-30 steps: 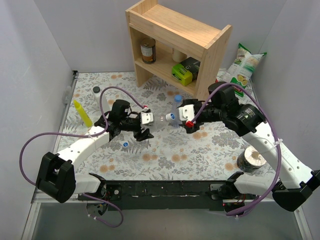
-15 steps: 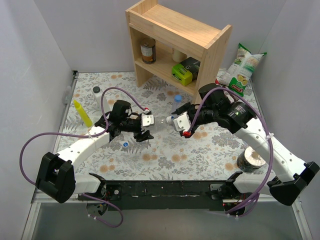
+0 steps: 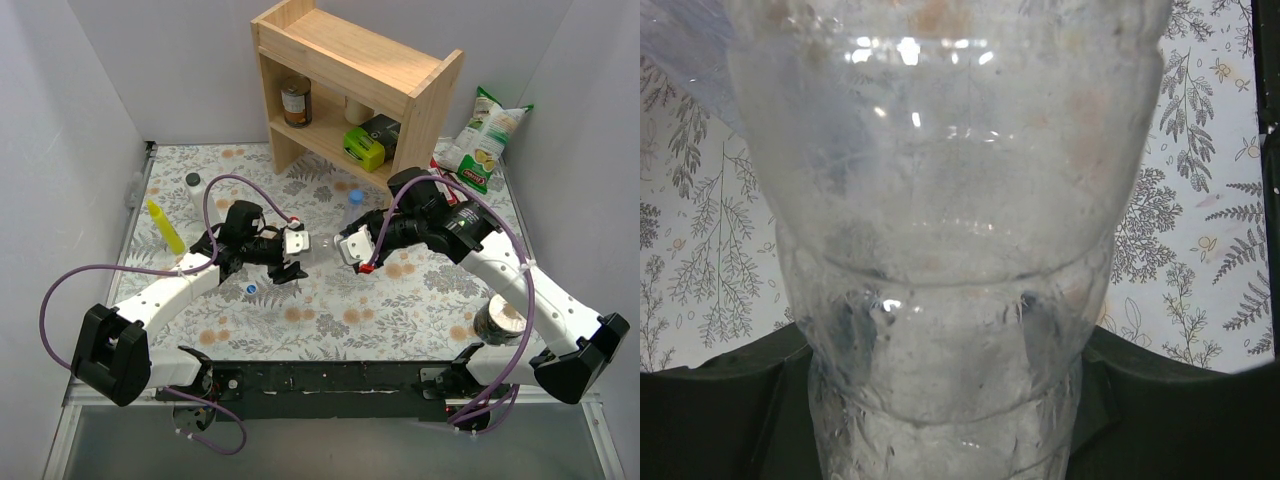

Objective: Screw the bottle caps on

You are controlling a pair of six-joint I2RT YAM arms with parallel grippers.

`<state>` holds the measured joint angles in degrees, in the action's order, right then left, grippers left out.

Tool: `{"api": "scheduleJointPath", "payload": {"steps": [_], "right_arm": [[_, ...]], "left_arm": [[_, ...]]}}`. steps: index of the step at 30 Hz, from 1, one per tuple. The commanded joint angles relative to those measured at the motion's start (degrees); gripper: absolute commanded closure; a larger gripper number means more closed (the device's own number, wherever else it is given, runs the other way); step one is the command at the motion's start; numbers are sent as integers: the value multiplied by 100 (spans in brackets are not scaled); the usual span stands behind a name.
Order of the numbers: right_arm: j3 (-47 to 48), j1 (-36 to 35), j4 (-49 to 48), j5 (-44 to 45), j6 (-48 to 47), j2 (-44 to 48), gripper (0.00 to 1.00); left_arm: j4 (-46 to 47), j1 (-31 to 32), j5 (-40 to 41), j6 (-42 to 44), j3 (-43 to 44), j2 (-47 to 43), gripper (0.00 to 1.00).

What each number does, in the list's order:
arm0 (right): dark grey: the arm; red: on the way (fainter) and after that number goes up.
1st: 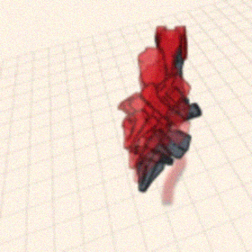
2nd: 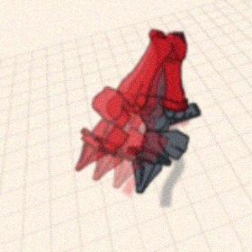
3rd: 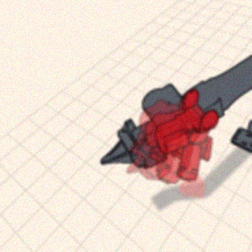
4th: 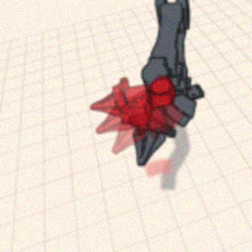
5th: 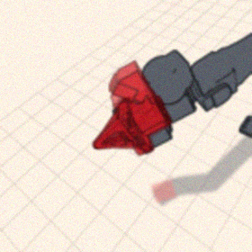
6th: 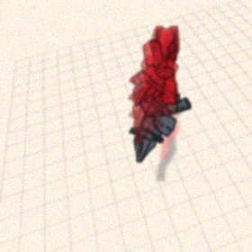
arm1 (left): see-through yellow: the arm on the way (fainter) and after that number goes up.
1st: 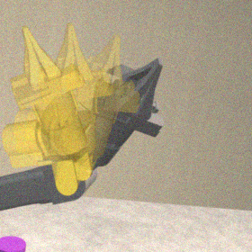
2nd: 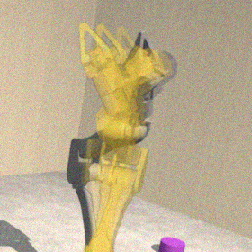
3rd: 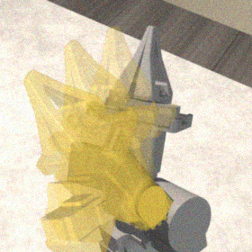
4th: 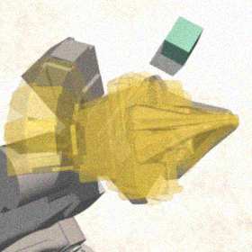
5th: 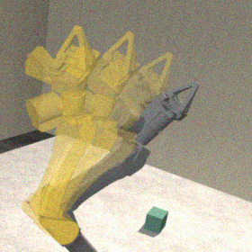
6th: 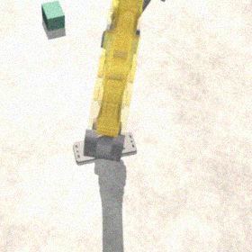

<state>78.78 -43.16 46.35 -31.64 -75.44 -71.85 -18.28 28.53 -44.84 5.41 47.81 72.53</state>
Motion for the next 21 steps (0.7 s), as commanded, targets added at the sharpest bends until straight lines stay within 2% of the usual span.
{"api": "scheduleJointPath", "payload": {"steps": [1, 4, 5, 7, 8, 10, 11, 13, 14, 15, 20, 21], "right_arm": [[-4, -35, 85, -9, -59, -83, 54], [93, -35, 190, 35, 229, -223, 67], [276, -18, 243, 26, 458, -319, 75], [706, 61, 802, -166, 1123, -784, 80], [1248, 192, 1041, -489, 1398, -995, 84], [1752, 403, 1419, -1017, 2073, -1680, 85], [2268, 639, 1847, -1646, 2712, -1926, 88], [2431, 860, 1975, -2282, 3567, -2490, 90], [2266, 1079, 1574, -2842, 4407, -2509, 94], [1873, 1177, 1257, -3022, 4772, -2431, 99], [1404, 1564, 97, -4006, 6565, -2553, 99], [1342, 1608, -550, -4121, 7343, -2579, 99]], "left_arm": [[132, 21, -51, 74, 97, -143, 100], [202, 21, -43, 65, 88, -143, 100], [246, 29, 10, 57, 79, -134, 100], [491, 38, 124, -4, 53, -125, 100], [606, 56, 203, -31, 44, -125, 100], [896, 99, 492, -171, 88, -64, 100], [984, 178, 633, -215, 131, -38, 100], [1317, 319, 1344, -286, 106, 24, 100], [1423, 441, 1529, -277, 88, 111, 100], [1546, 486, 1818, -260, 79, 173, 100], [1793, 758, 2208, -146, 88, 419, 100], [1950, 776, 2190, -111, 88, 481, 100]]}}
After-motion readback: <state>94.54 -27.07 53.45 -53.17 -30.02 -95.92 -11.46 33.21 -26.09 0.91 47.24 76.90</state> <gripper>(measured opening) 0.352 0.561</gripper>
